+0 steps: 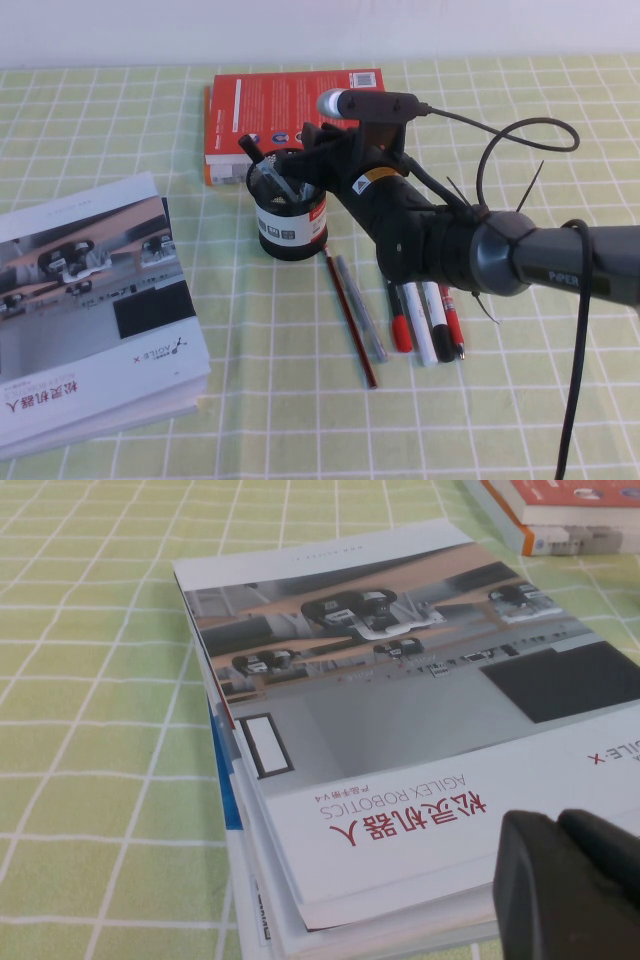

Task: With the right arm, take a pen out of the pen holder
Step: Pick up the pen from the pen holder, then place the pen on the table

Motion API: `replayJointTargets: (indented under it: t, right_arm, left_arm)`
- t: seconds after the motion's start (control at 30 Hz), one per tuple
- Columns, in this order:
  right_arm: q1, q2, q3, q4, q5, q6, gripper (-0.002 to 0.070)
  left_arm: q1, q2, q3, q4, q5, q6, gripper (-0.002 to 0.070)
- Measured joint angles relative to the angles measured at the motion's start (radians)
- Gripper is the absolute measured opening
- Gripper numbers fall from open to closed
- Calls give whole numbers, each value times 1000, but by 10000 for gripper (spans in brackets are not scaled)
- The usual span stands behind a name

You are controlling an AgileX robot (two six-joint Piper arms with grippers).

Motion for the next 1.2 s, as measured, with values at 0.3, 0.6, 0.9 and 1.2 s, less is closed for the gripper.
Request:
replayJointTargets:
  t: [0.3,0.6,0.9,1.2]
  right_arm:
    - [0,-40,0,-5,40,0,98]
    - [0,-216,0,-57,194,-90,97]
    - [0,-434,0,-66,487,-308,97]
    - [-3,-503,0,-139,908,-204,97]
  left_arm:
    - [0,0,0,0,0,0,-5]
    - [0,0,0,0,0,0,-5]
    - [0,0,0,0,0,0,-5]
    - [0,0,0,0,0,0,-5]
